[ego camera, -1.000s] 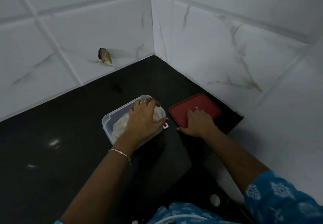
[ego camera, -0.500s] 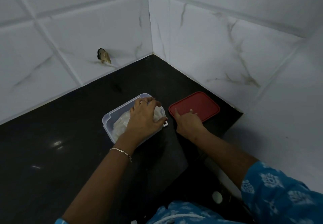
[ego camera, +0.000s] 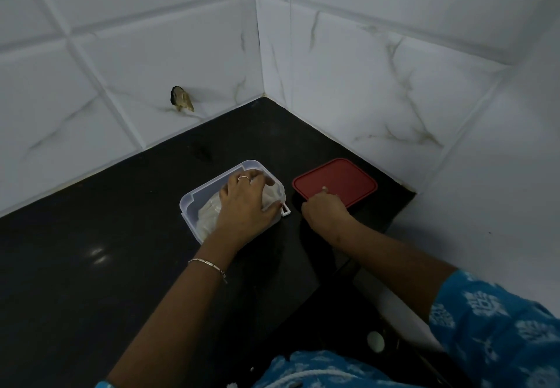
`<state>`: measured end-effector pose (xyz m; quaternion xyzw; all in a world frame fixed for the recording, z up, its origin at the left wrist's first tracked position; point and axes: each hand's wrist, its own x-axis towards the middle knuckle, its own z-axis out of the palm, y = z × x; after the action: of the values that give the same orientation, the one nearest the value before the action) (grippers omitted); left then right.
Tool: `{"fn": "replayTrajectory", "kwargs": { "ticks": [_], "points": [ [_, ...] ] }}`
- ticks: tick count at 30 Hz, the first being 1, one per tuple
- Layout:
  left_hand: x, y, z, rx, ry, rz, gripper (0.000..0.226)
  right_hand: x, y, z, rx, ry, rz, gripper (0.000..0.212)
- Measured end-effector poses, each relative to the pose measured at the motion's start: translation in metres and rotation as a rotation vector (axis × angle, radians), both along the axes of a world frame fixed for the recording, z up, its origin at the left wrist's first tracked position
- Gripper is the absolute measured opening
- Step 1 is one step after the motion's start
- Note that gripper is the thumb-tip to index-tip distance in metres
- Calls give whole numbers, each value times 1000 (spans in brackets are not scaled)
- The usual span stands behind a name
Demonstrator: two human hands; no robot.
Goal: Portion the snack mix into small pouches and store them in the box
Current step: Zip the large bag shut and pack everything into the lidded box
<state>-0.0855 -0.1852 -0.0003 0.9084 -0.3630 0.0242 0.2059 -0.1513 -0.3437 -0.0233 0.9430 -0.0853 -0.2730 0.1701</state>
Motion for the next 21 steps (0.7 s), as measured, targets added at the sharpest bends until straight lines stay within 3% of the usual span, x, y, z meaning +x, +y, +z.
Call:
{"fn": "replayTrajectory", "kwargs": {
  "ticks": [7, 13, 19, 21],
  "points": [
    [-4, -4, 1, -21, -4, -7, 43, -19, -16, 25, 84, -447, 53, 26],
    [-7, -8, 4, -36, -6, -5, 47, -19, -47, 59, 95, -795, 18, 36],
    [-2, 0, 16, -269, -3, 142, 46, -11, -45, 101, 289, -1243, 4, 37],
    [4, 7, 24, -364, 15, 197, 42, -6, -36, 115, 437, -1394, 12, 35]
  ]
}}
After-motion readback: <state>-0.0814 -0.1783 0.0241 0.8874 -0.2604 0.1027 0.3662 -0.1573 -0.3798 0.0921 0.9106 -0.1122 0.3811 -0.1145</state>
